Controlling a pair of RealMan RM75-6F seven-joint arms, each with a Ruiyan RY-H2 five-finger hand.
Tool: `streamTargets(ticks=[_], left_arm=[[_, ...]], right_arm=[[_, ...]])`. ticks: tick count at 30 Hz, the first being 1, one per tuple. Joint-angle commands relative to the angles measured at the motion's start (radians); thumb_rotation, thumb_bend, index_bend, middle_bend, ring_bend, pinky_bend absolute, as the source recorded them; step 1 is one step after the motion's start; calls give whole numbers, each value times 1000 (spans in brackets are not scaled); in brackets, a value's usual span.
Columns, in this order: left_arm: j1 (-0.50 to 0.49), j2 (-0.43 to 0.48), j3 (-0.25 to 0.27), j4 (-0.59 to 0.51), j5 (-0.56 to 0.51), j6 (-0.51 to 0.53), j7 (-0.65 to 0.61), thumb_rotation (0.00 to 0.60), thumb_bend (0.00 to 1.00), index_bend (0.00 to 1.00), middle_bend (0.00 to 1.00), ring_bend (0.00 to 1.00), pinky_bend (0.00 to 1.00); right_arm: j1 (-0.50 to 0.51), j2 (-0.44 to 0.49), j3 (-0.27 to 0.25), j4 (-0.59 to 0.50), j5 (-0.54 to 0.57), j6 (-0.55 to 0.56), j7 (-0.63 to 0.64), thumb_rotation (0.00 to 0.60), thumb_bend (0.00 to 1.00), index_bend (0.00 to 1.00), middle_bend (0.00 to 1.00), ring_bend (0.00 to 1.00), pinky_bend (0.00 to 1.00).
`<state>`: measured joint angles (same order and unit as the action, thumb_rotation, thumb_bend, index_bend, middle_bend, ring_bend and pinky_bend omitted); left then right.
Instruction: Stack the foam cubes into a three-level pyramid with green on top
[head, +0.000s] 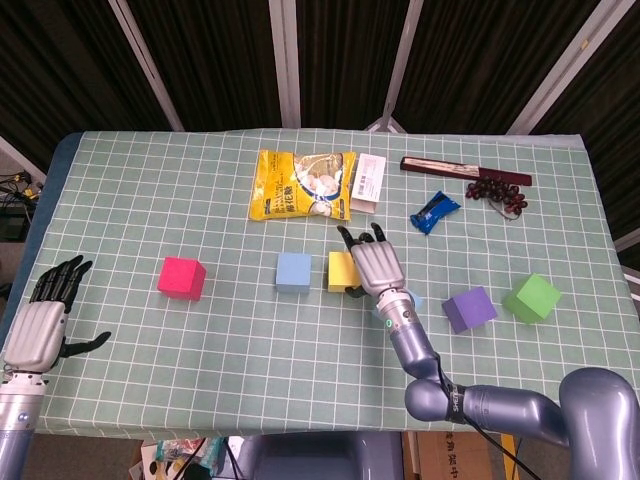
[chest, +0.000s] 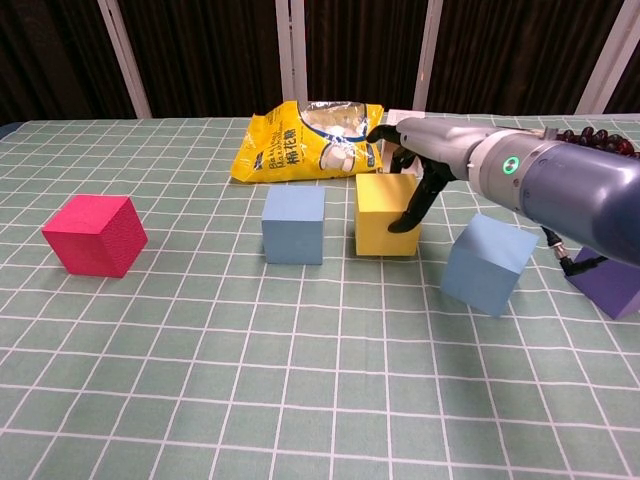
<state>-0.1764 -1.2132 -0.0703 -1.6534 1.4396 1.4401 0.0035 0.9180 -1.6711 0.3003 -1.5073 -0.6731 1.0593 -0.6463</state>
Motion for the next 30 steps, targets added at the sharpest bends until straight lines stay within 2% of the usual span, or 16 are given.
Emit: streamTargets(ticks=[1,30], left_arm=[[0,0,0,0,0,-2,-2,600,72,0,1,0,0],[-2,10,-5,-5,-4,-24,-31,600,84,0,0,0,0]], right_arm=[[7,-6,3,2,10,3,-7,600,234,7,444,220,24],[66,-71,10,49,72,7,-58,600,235,7,444,220,24]])
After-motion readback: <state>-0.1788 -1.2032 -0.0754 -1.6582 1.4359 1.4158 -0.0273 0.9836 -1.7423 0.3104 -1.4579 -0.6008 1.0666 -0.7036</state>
